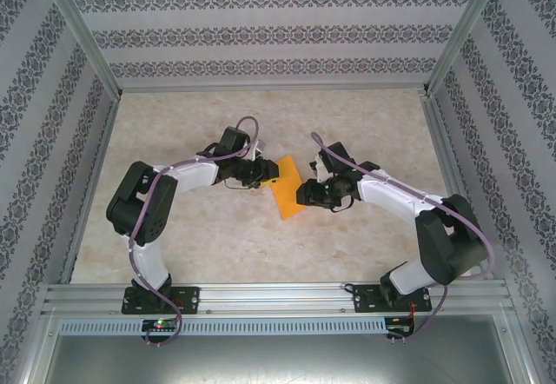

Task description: Fold a paper plane with a square sheet of paper (pick it up from the middle)

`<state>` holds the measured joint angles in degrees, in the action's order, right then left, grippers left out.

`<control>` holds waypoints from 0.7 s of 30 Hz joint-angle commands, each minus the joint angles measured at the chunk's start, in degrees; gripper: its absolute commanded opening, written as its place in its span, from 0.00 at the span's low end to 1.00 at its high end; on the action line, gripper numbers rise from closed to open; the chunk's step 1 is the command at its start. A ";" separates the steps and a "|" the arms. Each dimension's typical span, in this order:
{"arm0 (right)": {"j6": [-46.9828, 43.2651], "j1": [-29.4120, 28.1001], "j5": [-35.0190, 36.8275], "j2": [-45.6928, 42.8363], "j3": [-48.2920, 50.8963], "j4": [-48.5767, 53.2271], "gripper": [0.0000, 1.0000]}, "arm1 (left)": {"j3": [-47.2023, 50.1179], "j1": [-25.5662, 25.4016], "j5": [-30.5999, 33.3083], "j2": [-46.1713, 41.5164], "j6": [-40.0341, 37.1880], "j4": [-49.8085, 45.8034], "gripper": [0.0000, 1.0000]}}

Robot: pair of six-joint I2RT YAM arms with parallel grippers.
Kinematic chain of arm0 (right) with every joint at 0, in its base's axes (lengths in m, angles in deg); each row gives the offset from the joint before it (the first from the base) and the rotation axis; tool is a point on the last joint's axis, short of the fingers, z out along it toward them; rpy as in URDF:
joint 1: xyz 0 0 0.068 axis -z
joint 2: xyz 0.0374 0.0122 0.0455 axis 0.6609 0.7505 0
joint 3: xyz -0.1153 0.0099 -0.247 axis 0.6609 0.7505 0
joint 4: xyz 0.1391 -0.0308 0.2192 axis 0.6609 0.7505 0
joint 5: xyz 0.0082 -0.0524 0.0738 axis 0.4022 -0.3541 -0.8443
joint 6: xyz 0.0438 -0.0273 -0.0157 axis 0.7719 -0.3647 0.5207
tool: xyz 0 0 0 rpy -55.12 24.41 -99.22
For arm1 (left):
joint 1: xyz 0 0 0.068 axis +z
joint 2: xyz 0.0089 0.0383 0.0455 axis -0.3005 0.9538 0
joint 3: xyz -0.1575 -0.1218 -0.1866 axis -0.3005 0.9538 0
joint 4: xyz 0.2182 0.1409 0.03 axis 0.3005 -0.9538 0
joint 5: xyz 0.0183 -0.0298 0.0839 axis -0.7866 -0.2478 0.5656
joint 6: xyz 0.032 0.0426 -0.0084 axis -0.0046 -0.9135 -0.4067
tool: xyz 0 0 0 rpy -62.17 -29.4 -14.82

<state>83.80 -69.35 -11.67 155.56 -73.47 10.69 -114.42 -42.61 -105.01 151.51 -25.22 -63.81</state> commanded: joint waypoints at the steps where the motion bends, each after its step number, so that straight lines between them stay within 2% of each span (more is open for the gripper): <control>1: 1.60 0.04 -4.99 1.81 1.29 -4.41 0.41 | -2.39 -0.78 0.66 1.76 -3.97 -4.09 0.33; 7: 0.79 0.21 -3.04 4.42 1.94 -3.92 0.22 | -4.00 -0.88 0.74 4.41 -6.70 -6.90 0.31; 11: 0.43 0.21 -1.76 5.45 2.29 -3.54 0.15 | -4.61 -0.90 0.75 5.49 -7.68 -7.93 0.31; 21: -0.84 -1.45 1.15 9.93 -1.28 -0.77 0.08 | -5.60 -1.54 0.70 7.80 -9.72 -9.89 0.26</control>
<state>83.85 -69.90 -12.11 164.42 -72.73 8.48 -118.68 -43.27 -104.77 158.20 -32.52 -71.07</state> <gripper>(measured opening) 0.085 0.266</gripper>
